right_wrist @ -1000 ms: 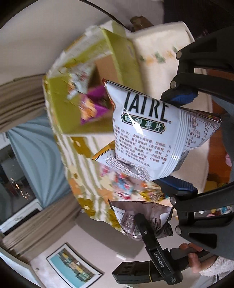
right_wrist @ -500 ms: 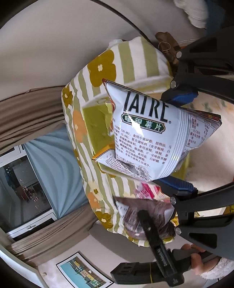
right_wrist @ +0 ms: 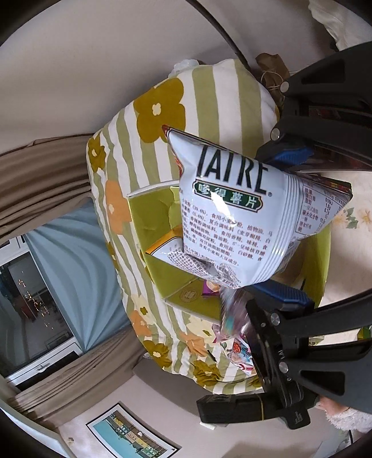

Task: Organize snacks
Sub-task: 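Carry the dark purple bag with the left tool while the right tool carries the TAIRE bag into the box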

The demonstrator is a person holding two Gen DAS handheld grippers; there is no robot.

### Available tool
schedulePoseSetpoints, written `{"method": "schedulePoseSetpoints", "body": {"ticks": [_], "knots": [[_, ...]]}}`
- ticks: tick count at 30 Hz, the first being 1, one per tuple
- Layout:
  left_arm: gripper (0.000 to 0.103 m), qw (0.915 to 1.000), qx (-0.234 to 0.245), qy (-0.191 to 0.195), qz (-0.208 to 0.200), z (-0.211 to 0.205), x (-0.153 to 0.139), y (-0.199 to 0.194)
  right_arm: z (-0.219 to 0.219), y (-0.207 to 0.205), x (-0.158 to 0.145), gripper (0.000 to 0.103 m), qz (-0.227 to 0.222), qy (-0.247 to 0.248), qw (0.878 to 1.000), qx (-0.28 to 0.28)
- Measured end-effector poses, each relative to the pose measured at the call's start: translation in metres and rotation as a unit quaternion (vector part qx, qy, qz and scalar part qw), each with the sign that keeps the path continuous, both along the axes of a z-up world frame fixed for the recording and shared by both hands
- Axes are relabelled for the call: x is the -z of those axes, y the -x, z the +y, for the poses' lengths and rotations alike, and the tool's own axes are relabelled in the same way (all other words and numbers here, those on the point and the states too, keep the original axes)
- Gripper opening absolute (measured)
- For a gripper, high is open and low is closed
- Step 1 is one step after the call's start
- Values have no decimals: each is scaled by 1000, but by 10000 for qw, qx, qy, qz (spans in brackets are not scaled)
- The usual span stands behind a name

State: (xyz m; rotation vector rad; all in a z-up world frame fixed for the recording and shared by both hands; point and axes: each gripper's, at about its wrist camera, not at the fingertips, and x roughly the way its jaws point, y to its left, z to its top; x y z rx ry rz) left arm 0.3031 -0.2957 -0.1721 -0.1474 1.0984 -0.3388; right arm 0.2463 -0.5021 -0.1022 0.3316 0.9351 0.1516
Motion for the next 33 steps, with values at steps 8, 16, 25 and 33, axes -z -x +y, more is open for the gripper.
{"method": "schedulePoseSetpoints", "body": {"ticks": [8,16,25,33], "knots": [[99,9995,-290,-60,-93,20,-6,25,2,-10,7,65,145,-59,9995,-264],[99,9985,-375,-275,-285,27,-23,39,17,-21,9,65,100,244,9985,-482],[99,9979,-387,-427,-305,29,-28,50,31,-34,23,72,117,817,9966,-5],[99,9980,-370,-426,-285,30,-22,64,30,-8,24,94,-276,888,9956,97]]}}
